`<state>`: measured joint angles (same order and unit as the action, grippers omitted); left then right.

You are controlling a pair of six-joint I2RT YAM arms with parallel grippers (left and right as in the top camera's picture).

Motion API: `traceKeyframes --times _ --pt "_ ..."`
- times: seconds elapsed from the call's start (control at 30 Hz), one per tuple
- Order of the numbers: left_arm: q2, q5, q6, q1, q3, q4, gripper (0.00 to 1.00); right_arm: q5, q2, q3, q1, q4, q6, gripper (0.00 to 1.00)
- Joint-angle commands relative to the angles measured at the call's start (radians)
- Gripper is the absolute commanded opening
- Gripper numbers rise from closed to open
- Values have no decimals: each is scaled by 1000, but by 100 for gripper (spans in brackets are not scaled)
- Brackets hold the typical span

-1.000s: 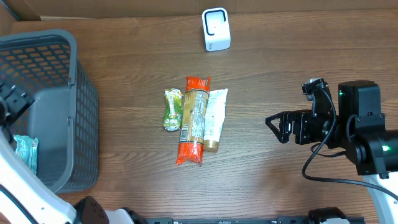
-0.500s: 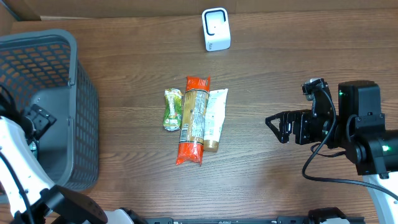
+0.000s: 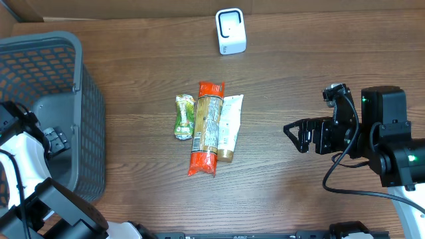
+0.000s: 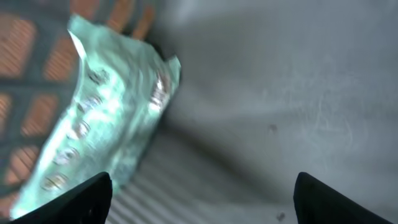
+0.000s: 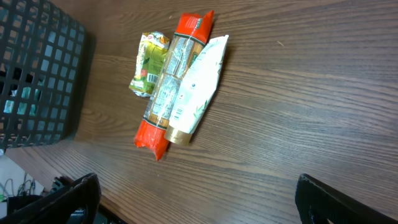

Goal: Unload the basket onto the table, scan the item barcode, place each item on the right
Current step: 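Reach the left gripper down to the mint-green packet in basket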

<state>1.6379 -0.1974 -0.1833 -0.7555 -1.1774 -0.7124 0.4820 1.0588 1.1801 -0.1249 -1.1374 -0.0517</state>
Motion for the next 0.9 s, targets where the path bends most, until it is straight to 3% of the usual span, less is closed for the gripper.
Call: traceKeyframes --times 0.0,0.23,0.53,0.7,0.87 --pt "4 -15 -125 -10 -2 46 85 -3 -7 24 -4 6 8 100" --pt "10 -28 -328 -19 -2 89 82 -3 -7 24 -4 6 8 100" --pt "10 -10 -330 -100 -2 117 84 -3 -7 24 -4 6 8 100" --pt "10 40 -433 -109 -2 127 79 -3 -7 24 -4 6 8 100" --pt "11 60 -450 -109 -2 174 79 -3 -7 24 -4 6 8 100"
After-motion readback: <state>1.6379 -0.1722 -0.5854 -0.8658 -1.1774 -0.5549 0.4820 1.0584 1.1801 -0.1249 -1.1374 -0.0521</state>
